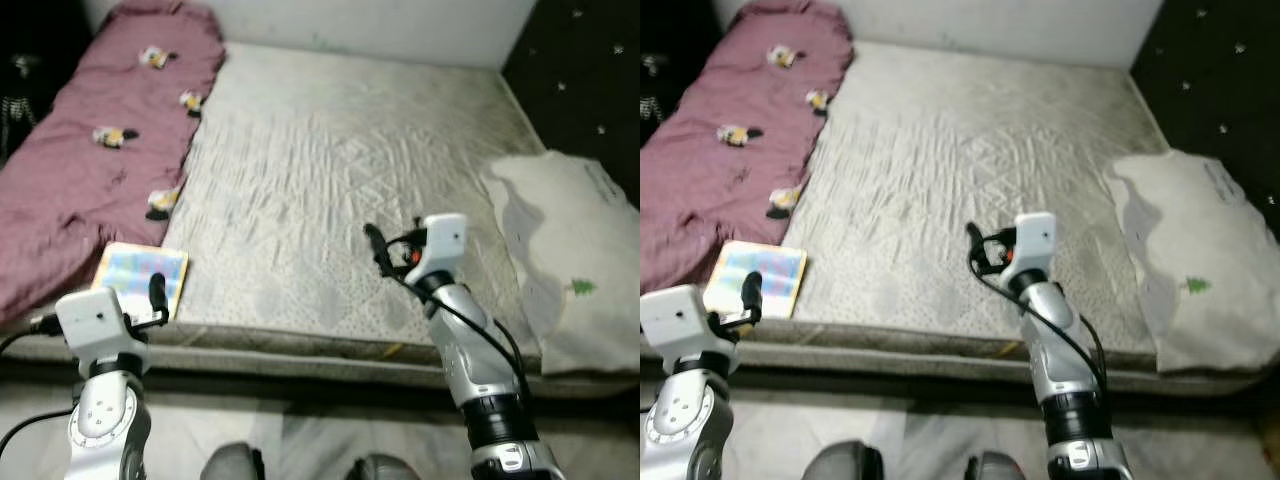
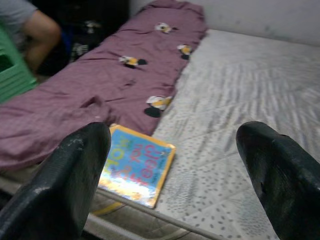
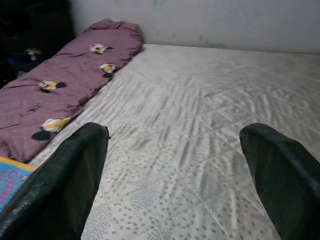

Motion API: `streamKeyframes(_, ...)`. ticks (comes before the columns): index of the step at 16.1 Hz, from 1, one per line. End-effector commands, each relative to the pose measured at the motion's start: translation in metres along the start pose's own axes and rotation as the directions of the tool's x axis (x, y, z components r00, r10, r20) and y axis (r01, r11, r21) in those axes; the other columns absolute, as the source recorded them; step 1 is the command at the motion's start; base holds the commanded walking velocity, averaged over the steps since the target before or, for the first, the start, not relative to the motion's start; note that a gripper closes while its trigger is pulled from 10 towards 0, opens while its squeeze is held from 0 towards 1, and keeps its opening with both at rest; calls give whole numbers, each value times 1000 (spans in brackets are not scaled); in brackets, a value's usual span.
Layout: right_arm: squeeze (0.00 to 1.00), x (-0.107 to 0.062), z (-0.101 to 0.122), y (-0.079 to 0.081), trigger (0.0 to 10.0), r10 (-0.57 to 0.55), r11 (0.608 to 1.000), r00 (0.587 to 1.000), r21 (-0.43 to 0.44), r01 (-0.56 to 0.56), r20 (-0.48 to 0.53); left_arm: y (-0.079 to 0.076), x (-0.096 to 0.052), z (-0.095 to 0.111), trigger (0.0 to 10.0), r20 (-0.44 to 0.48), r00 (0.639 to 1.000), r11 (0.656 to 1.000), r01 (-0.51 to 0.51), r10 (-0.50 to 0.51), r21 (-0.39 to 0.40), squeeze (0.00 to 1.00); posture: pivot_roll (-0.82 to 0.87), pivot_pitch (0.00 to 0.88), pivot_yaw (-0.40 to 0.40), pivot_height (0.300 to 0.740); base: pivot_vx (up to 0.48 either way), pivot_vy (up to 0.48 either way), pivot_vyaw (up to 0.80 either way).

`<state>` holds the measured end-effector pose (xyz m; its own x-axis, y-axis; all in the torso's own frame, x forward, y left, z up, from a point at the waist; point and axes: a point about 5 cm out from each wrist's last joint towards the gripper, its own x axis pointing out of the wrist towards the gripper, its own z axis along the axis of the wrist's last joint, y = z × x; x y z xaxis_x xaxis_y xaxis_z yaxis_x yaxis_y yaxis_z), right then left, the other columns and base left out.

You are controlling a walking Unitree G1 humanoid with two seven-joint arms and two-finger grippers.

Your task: Clean up the room

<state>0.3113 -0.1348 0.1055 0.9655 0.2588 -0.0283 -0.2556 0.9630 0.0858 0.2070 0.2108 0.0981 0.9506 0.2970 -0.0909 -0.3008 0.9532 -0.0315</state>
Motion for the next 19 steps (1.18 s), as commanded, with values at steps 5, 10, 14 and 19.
streamKeyframes(5, 0, -3, 0, -11, 10000, -41, 999, 999, -13, 41, -13, -8, 1, 1, 10000, 7, 1000, 1000, 25, -25, 7, 0, 29, 61, -49, 740, 0, 436, -103)
streamKeyframes(10, 0, -2, 0, -11, 10000, -44, 999, 999, -14, 44, -14, -16, 0, 7, 10000, 42, 992, 993, 117, -116, -29, 0, 26, 64, -45, 740, 0, 0, 0)
streamKeyframes(14, 0, -2, 0, -11, 10000, -43, 999, 999, -16, 43, -13, -16, 1, 9, 10000, 47, 991, 991, 128, -126, -32, 0, 26, 64, -45, 740, 289, 0, 0)
streamKeyframes(19, 0, 0, 1, -9, 10000, -39, 999, 999, -16, 39, -9, -17, 1, 8, 10000, 47, 990, 990, 136, -134, -37, 0, 26, 66, -47, 740, 315, 0, 0)
